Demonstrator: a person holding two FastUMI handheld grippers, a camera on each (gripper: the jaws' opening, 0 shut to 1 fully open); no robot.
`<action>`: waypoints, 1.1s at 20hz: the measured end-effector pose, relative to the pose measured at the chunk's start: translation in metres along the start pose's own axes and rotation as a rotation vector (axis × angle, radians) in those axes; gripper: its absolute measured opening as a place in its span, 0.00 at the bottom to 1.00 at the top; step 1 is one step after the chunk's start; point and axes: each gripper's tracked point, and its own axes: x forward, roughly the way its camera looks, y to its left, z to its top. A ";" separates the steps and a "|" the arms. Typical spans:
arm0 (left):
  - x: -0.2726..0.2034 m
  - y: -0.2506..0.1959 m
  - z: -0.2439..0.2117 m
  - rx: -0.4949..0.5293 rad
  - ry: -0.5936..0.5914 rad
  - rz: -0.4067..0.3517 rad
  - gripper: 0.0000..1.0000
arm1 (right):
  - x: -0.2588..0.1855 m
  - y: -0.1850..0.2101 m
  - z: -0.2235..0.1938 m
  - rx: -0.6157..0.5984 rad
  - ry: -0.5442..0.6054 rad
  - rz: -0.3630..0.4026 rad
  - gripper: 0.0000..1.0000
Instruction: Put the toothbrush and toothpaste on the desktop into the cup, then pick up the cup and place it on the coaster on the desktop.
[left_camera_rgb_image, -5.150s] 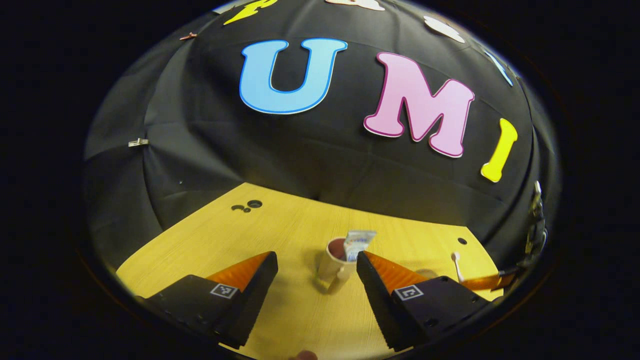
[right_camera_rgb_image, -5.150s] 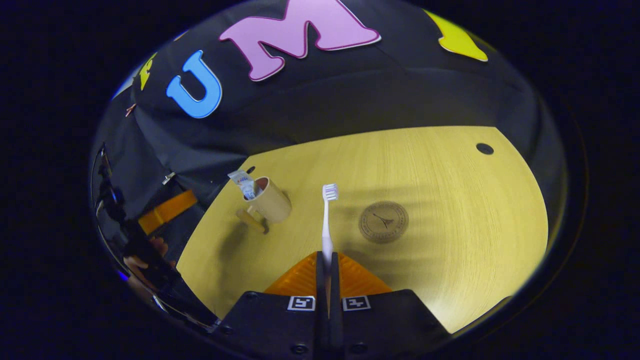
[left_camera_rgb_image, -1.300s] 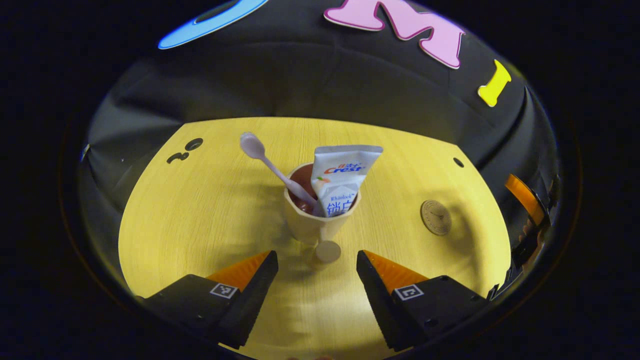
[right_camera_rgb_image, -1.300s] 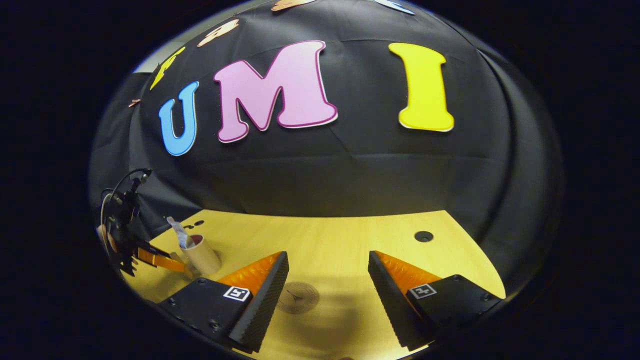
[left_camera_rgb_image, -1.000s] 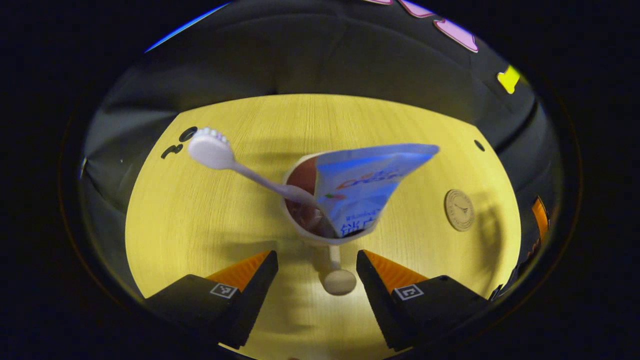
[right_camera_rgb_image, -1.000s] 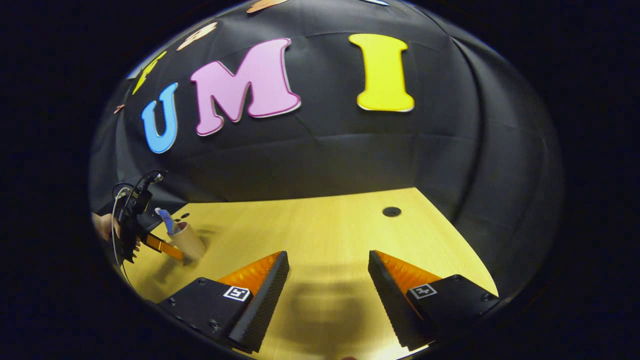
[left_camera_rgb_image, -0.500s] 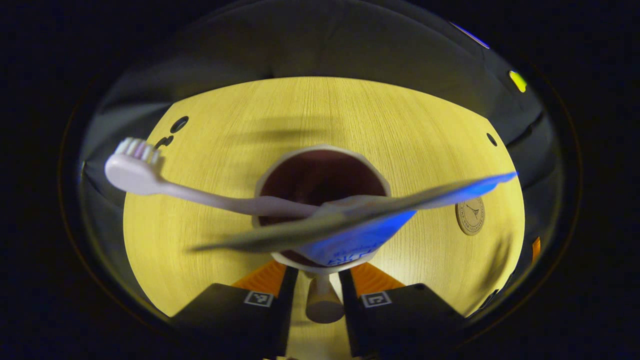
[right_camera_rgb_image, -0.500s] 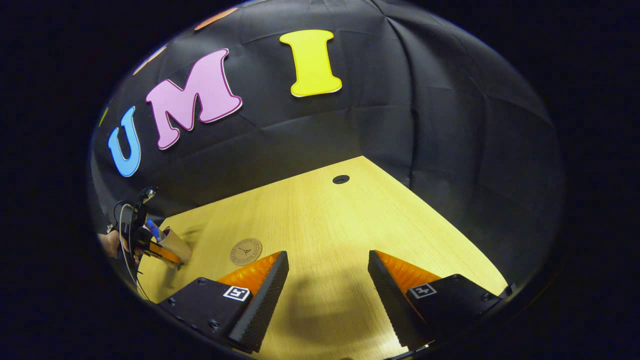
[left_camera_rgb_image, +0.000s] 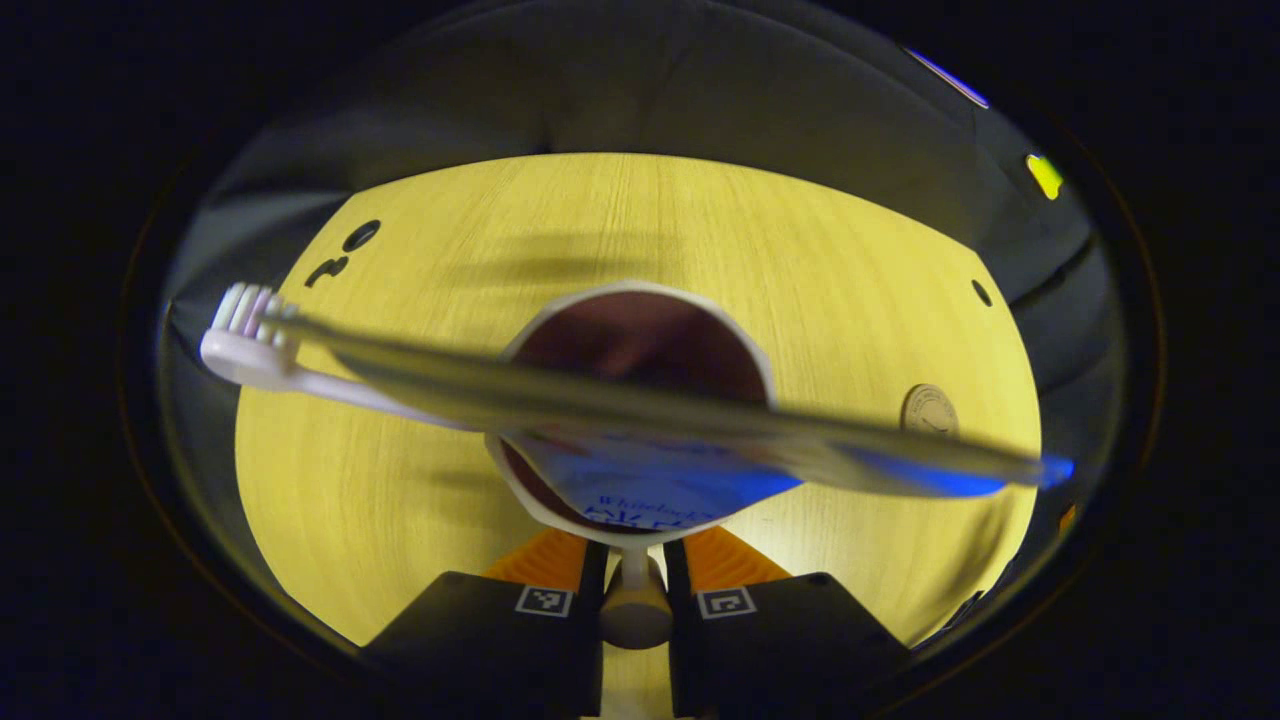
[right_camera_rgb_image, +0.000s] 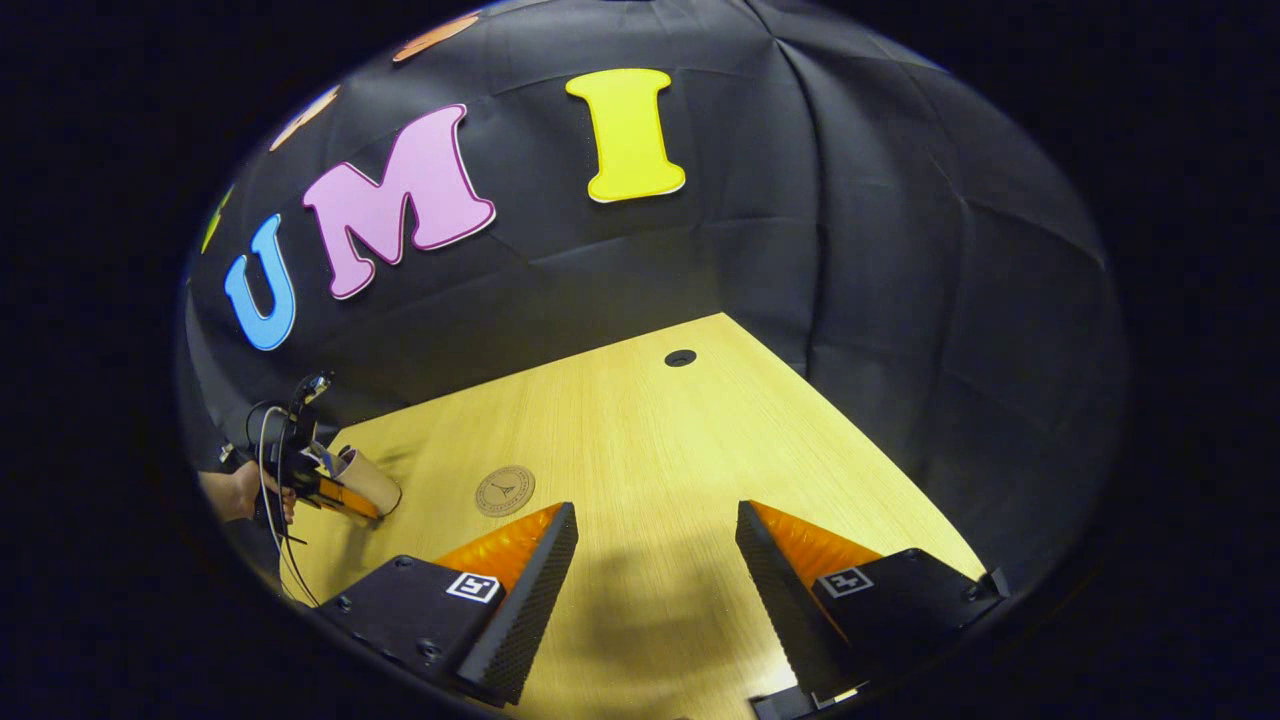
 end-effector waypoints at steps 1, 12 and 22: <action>-0.002 0.000 0.004 0.017 -0.012 0.005 0.30 | -0.001 0.001 -0.001 -0.004 0.004 0.005 0.98; -0.034 -0.095 0.023 0.296 -0.101 -0.105 0.35 | -0.001 0.018 -0.018 0.015 0.046 0.049 0.98; -0.018 -0.199 0.004 0.667 -0.024 -0.229 0.30 | -0.009 0.012 -0.023 0.017 0.076 0.052 0.98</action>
